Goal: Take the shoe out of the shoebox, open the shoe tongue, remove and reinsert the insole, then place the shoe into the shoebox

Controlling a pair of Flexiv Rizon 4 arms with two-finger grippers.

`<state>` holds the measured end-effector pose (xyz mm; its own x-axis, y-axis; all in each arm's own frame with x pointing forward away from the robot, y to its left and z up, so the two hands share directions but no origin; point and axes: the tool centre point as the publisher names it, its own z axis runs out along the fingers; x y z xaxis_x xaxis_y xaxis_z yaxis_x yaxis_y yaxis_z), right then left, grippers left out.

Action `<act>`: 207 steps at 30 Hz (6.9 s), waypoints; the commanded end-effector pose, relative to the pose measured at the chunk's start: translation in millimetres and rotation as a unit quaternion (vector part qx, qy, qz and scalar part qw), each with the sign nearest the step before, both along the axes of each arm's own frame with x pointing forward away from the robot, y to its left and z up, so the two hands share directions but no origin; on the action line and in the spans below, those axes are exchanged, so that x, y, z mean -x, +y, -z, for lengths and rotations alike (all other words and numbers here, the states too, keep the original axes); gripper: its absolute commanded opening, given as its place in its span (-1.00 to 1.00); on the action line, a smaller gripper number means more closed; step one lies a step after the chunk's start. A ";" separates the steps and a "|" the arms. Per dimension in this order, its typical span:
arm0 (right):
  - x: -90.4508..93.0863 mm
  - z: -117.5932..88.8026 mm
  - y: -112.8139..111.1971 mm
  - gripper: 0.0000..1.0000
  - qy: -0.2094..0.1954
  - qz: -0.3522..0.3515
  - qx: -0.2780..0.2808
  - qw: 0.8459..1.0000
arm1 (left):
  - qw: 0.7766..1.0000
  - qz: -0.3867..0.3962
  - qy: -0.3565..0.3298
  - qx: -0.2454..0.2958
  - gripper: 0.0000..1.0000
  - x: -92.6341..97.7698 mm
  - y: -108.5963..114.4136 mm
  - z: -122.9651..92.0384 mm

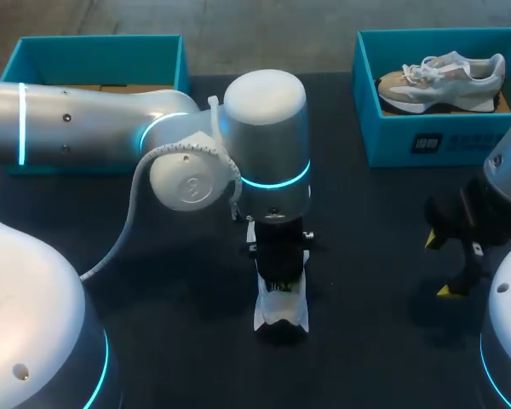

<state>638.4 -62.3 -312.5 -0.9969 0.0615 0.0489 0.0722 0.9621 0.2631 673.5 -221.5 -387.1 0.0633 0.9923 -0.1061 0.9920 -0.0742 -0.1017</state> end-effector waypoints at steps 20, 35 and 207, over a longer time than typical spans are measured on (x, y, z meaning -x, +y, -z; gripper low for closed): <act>1.3 0.1 0.1 1.00 -0.001 0.000 0.001 1.000 | 1.000 -0.002 -0.014 -0.020 -1.00 -3.3 10.8 1.6; 1.3 0.1 0.1 1.00 -0.001 0.000 0.001 1.000 | 0.999 -0.006 -0.034 -0.004 -1.00 -17.2 13.4 -32.1; 1.3 0.1 0.1 1.00 -0.001 0.000 0.001 1.000 | 1.000 -0.007 0.003 -0.014 -0.51 -64.8 3.5 -60.5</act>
<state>638.4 -62.3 -312.4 -0.9969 0.0615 0.0488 0.0722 0.9621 0.2631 739.1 -211.8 -322.4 0.0397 0.9938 -0.1036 0.9930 -0.0508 -0.1063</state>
